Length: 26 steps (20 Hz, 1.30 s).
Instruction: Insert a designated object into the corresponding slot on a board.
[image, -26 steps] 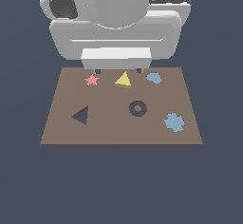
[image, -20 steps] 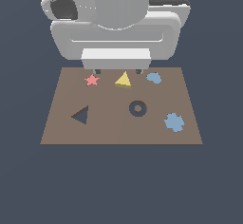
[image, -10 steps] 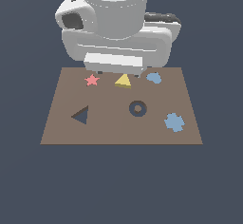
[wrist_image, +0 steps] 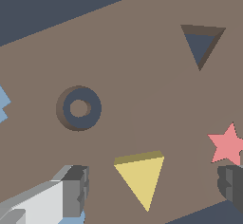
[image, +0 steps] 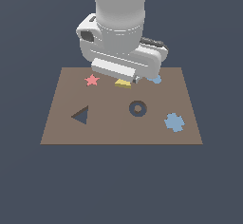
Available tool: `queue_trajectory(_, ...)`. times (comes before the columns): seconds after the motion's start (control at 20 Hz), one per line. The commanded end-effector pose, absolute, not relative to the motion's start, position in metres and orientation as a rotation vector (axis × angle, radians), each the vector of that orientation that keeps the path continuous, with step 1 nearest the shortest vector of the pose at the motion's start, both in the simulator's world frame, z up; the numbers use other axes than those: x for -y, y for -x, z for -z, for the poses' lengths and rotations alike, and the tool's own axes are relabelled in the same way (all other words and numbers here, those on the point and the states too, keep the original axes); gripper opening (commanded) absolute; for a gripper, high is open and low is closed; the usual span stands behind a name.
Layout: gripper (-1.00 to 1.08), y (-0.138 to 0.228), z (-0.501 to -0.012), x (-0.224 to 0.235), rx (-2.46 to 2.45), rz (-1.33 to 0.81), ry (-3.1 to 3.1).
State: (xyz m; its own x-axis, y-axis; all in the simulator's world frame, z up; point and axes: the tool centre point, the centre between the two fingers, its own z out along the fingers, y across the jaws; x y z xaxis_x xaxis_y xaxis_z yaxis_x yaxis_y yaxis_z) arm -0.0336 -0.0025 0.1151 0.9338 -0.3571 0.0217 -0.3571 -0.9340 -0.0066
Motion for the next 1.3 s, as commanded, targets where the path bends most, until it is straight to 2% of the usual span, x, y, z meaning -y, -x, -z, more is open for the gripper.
queue_trajectory(0.0, 1.0, 0.042, -0.101, 0.0, -0.674, 0.028, 3.067)
queue_trajectory(0.6, 1.0, 0.066, -0.056, -0.014, -0.982, 0.004, 2.986)
queue_trajectory(1.25, 1.0, 0.069, -0.048, -0.017, -1.02, 0.0, 2.972)
